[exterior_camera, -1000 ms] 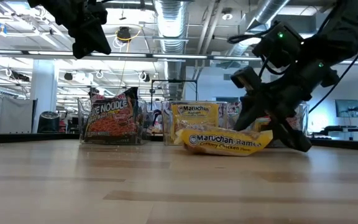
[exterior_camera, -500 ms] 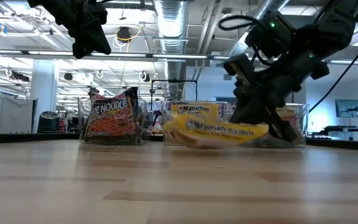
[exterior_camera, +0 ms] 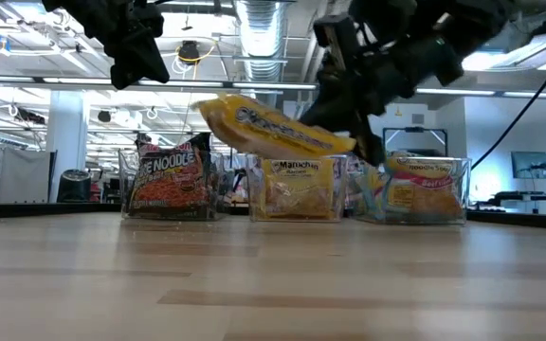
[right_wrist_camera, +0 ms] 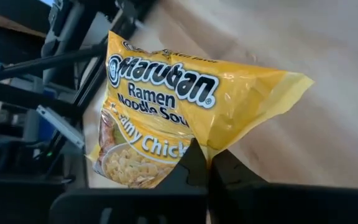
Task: Sort Maruchan noodles
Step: Put the yellow noodle pack into the middle transparent bin
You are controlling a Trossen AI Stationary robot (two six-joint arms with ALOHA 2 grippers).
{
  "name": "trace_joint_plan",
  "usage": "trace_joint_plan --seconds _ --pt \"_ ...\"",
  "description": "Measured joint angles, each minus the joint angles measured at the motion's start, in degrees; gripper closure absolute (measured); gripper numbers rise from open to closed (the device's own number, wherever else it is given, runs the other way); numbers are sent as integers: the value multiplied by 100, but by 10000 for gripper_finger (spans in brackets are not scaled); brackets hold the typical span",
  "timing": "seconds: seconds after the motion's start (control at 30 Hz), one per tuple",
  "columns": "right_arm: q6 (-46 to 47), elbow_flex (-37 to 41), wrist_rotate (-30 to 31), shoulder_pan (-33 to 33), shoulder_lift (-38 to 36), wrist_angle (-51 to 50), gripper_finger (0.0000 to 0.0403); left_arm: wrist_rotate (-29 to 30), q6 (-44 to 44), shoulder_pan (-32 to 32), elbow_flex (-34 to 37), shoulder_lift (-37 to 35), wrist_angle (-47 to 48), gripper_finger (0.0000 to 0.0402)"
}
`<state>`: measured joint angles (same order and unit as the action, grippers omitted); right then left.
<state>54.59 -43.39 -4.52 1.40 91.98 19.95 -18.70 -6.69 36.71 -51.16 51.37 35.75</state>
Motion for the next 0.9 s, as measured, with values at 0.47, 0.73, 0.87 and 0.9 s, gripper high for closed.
trace_joint_plan --seconds 0.47,0.73,0.87,0.9 --pt "-1868 -1646 473 -519 -109 -1921 398 4 2 1 0 2 267 391" --pt "-2389 -1785 755 -1059 -614 -2342 397 4 3 0 0 2 262 391" --pt "-2759 -1782 1180 -1323 -838 -2506 396 4 4 0 0 2 251 391" --pt "-2864 -1782 1328 -1386 -895 -2528 396 4 4 0 0 2 246 391"
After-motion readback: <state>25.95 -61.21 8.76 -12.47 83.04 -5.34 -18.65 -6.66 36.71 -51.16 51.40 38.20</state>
